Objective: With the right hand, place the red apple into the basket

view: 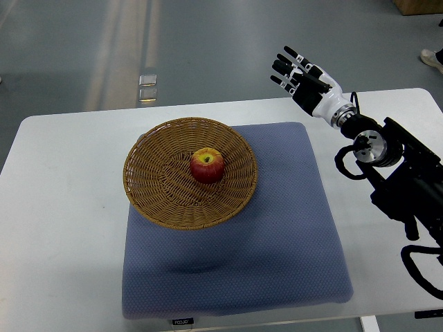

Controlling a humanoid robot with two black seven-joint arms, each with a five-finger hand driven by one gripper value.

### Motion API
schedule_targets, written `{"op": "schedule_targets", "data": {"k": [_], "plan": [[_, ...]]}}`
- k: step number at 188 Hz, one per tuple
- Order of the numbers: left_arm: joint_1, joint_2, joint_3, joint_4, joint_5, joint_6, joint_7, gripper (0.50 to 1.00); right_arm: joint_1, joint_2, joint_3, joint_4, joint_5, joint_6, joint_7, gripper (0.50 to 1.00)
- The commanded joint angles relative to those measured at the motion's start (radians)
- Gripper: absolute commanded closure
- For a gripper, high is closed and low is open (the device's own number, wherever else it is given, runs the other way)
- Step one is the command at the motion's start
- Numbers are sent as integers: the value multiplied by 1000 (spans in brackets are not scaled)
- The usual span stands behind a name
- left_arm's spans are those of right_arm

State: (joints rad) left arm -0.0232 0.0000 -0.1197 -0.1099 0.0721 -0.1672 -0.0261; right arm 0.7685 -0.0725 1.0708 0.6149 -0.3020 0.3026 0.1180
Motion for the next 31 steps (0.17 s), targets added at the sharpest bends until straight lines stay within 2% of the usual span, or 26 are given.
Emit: {"op": "schedule_targets", "data": {"k": [1, 31], "plan": [[0, 0, 0, -1, 0, 0, 0, 500, -15, 13, 0, -6, 40, 1, 34, 574], [0, 0, 0, -1, 0, 0, 0, 500, -15, 20, -2, -14, 136, -7, 35, 574]]}}
